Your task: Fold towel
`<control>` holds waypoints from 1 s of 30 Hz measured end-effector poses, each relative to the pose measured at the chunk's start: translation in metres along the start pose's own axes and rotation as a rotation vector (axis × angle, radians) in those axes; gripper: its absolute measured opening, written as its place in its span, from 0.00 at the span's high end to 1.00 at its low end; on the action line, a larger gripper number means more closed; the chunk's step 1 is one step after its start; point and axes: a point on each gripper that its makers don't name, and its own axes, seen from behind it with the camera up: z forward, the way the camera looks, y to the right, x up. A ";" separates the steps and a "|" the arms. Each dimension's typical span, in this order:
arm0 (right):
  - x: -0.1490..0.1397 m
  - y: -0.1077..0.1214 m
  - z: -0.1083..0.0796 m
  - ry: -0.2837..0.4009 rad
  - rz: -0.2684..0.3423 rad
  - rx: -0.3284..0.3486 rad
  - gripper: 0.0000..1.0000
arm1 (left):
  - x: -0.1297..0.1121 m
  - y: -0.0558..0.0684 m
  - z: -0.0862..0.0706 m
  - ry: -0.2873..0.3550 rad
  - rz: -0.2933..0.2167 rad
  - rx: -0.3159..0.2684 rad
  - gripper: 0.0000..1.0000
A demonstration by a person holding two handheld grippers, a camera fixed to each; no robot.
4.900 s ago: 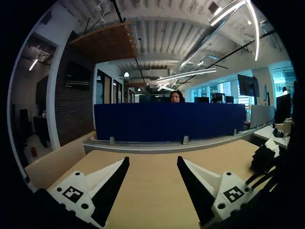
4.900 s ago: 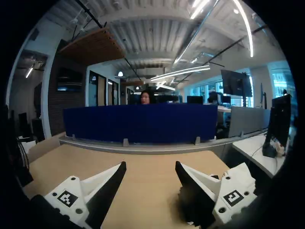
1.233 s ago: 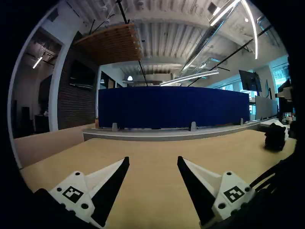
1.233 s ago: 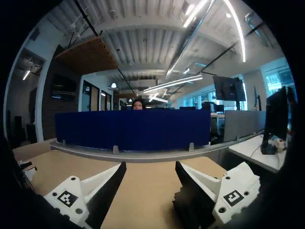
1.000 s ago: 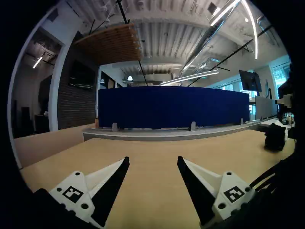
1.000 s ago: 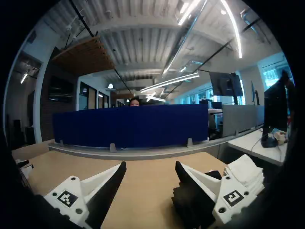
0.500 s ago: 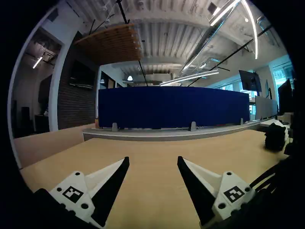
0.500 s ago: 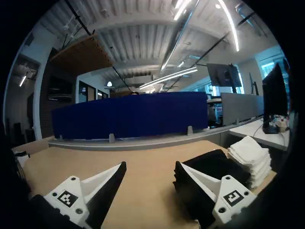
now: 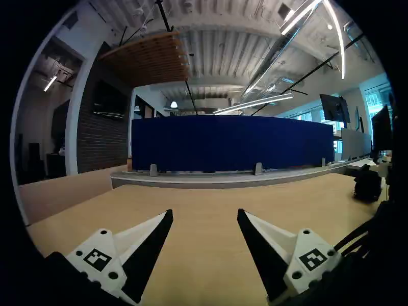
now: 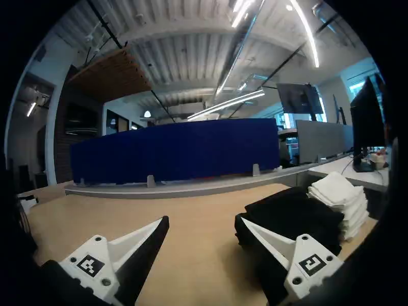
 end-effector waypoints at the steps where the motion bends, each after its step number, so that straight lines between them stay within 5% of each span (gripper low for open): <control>1: 0.000 0.000 0.000 0.004 -0.002 0.001 0.00 | 0.000 0.000 0.000 0.000 0.000 0.000 0.06; 30: -0.013 -0.019 -0.001 0.015 -0.095 0.025 0.00 | 0.000 0.000 0.001 0.000 0.000 0.000 0.07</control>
